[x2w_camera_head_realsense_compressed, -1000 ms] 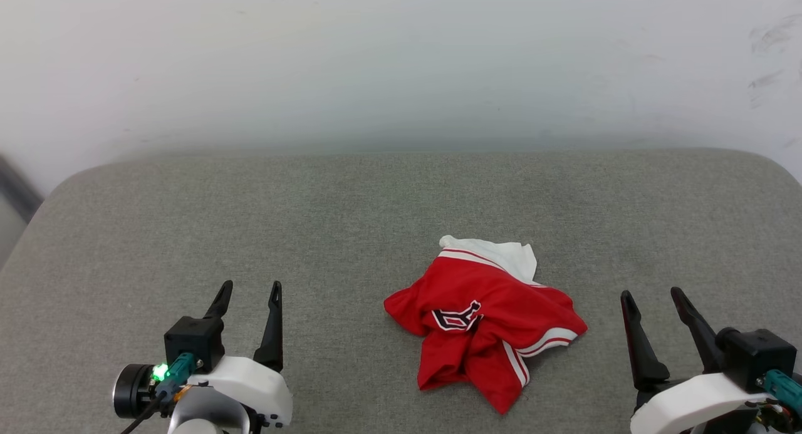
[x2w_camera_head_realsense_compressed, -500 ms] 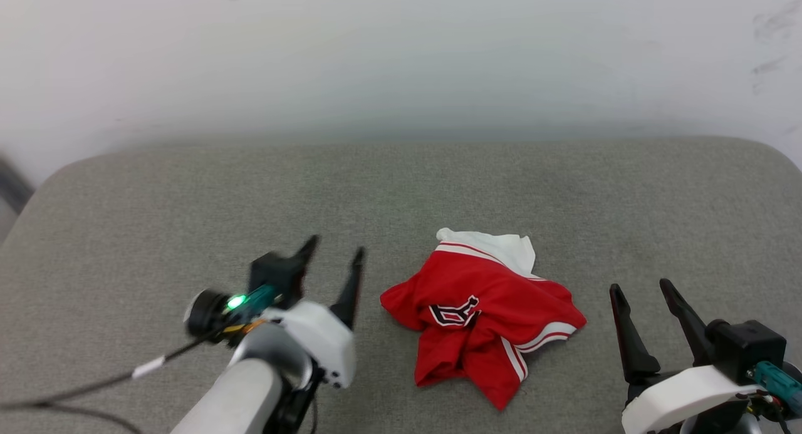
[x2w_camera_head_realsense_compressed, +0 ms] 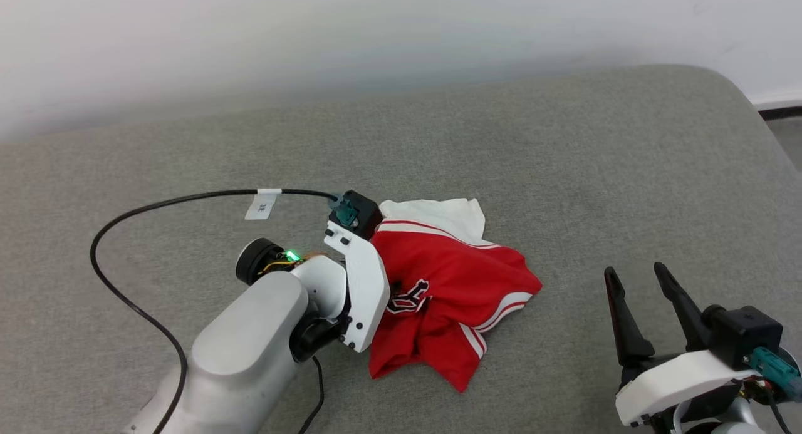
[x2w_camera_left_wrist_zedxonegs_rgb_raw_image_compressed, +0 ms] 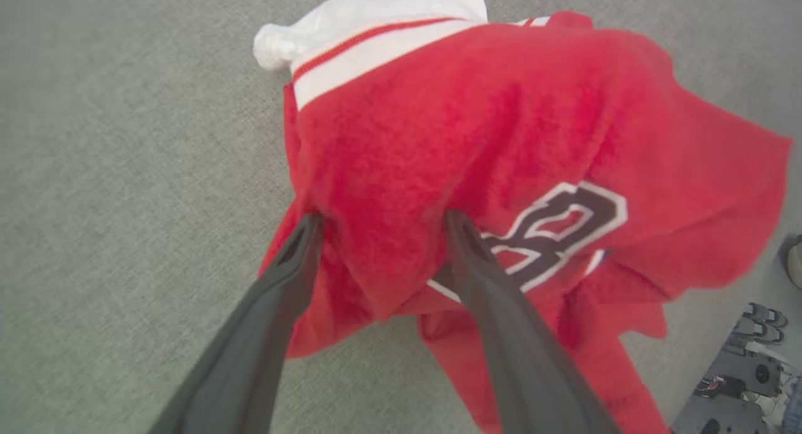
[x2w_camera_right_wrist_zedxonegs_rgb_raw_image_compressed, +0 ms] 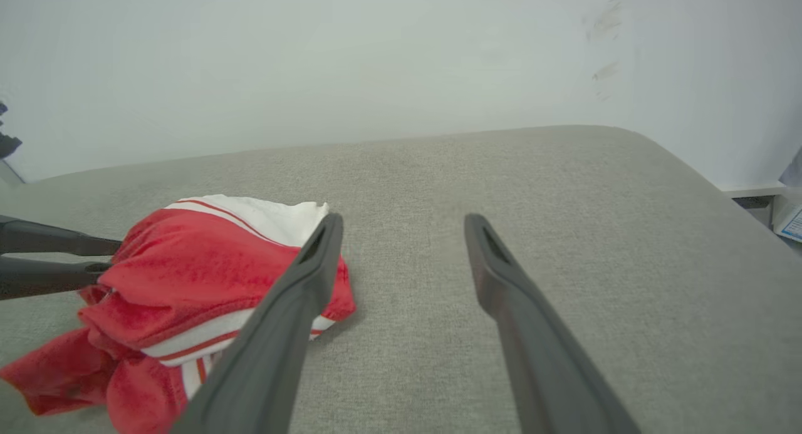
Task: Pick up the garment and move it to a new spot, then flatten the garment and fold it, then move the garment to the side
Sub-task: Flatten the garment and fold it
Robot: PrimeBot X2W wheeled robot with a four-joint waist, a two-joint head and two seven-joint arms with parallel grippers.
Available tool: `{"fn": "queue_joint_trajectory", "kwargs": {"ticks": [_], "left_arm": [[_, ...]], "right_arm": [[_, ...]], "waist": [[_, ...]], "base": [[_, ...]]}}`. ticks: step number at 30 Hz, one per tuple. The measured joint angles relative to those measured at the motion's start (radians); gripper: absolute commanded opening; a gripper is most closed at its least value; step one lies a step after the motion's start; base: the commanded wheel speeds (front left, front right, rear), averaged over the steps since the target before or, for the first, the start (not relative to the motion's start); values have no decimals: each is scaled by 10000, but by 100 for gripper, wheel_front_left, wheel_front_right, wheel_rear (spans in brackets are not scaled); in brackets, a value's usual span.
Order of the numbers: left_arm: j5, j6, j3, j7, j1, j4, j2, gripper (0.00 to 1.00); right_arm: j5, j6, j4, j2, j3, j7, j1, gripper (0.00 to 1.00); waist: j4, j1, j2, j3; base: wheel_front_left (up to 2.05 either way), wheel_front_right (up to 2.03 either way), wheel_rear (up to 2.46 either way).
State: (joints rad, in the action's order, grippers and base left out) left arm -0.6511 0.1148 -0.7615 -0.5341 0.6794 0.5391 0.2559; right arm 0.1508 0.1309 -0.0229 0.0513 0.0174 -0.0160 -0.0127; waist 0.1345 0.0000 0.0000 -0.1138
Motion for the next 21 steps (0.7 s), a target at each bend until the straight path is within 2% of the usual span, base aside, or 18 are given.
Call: {"fn": "queue_joint_trajectory", "kwargs": {"ticks": [4,5,6,7,15,19,21], "left_arm": [[-215,81,-230,-681,389,681,23,100],[-280,84,-276,-811,454,825,8,55],[-347,86,-351,-894,500,905,-17,24],[-353,104,-408,-871,521,965,-31,0],[13,98,-500,671,953,999,-54,0],[295,-171,-360,1565,1093,487,92,0],[477,-462,-291,1942,1027,46,276,0]], "right_arm": [[44,0,167,0,17,-113,146,100],[48,0,211,0,25,-140,146,100],[58,0,244,0,17,-159,148,100],[67,0,267,2,15,-190,161,100],[96,0,393,0,-29,-245,272,100],[65,0,362,0,-98,-192,260,100],[65,0,309,-2,-125,-186,226,100]], "waist": [[281,1,0,-209],[325,0,0,-238],[355,0,0,-262],[373,0,0,-278],[177,0,0,-191],[-96,0,0,-58],[-259,0,0,14]], "base": [[0,0,0],[0,0,0],[0,0,0],[0,0,0],[0,0,0],[0,0,0],[0,0,0]]}}
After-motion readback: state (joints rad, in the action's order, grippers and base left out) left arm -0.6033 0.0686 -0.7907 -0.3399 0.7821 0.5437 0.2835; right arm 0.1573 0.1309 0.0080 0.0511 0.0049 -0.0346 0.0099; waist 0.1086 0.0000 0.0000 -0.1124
